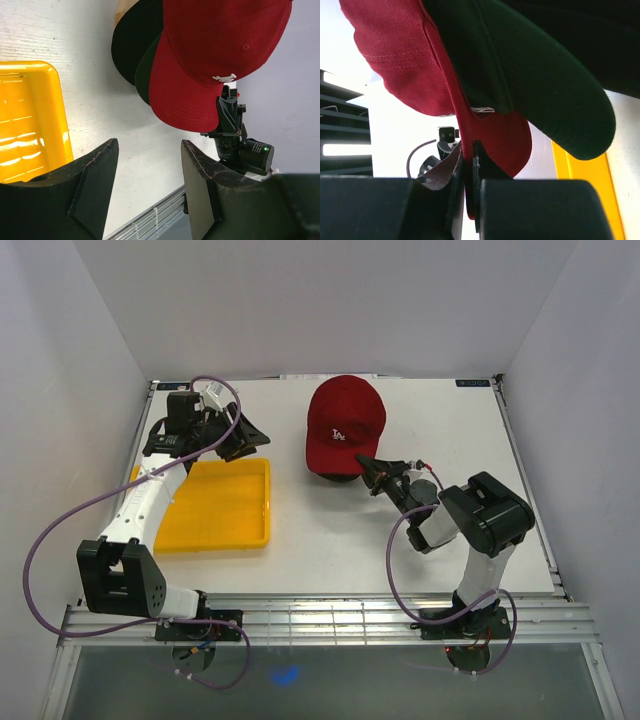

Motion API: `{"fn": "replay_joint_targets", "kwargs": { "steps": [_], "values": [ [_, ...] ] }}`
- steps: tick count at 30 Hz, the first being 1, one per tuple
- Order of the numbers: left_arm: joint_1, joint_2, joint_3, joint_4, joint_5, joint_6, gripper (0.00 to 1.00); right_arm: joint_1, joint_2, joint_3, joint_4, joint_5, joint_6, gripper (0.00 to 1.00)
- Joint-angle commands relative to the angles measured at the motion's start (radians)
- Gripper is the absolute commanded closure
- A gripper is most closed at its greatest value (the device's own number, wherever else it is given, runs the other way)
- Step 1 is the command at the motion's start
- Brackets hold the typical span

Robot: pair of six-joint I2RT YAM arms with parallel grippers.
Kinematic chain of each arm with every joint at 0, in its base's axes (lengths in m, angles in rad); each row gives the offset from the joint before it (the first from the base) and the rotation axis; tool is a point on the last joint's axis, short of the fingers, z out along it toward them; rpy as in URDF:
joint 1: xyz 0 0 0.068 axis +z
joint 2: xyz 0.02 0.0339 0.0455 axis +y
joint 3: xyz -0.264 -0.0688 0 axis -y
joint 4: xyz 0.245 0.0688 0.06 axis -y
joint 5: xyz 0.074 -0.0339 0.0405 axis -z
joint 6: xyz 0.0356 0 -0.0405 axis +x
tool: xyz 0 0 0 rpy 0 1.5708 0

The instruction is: Stack the hats

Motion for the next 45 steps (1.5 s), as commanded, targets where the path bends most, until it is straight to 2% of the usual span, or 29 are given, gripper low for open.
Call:
{"fn": "replay_joint_targets", "kwargs": {
  "steps": [1, 14, 15, 18, 22, 26, 32, 33, 38, 40, 45],
  "values": [
    [-0.005, -0.016, -0.004, -0.001, -0.016, 0.02, 0.37, -0.001, 0.075, -0.058, 0.352, 0.053, 0.034, 0.92],
    [-0.005, -0.013, -0.001, -0.015, -0.036, 0.032, 0.37, -0.001, 0.17, -0.05, 0.35, 0.034, 0.03, 0.91],
    [-0.005, -0.013, -0.001, -0.015, -0.036, 0.032, 0.37, -0.001, 0.178, -0.05, 0.35, 0.031, 0.022, 0.89],
    [-0.005, -0.011, 0.0, -0.015, -0.039, 0.036, 0.37, -0.003, 0.195, -0.058, 0.352, 0.028, 0.019, 0.74],
    [-0.004, -0.01, 0.0, -0.016, -0.044, 0.041, 0.37, -0.003, 0.201, -0.069, 0.35, 0.028, 0.014, 0.63],
    [-0.004, -0.007, -0.009, -0.013, -0.042, 0.043, 0.37, -0.004, 0.196, -0.063, 0.35, 0.028, 0.005, 0.57],
    [-0.005, -0.007, -0.012, -0.012, -0.044, 0.043, 0.37, -0.006, 0.199, -0.046, 0.349, -0.022, -0.016, 0.61],
    [-0.005, -0.007, -0.01, -0.01, -0.044, 0.043, 0.37, -0.006, 0.202, -0.044, 0.349, -0.03, -0.019, 0.66],
    [-0.005, -0.001, -0.009, -0.01, -0.044, 0.044, 0.37, -0.006, 0.21, -0.047, 0.342, -0.044, -0.029, 0.73],
    [-0.005, -0.001, -0.009, -0.01, -0.045, 0.044, 0.37, -0.006, 0.207, -0.046, 0.307, -0.059, -0.038, 0.77],
    [-0.005, 0.003, -0.007, -0.012, -0.044, 0.049, 0.37, -0.006, 0.164, -0.055, 0.194, -0.073, -0.085, 0.79]
  ]
}}
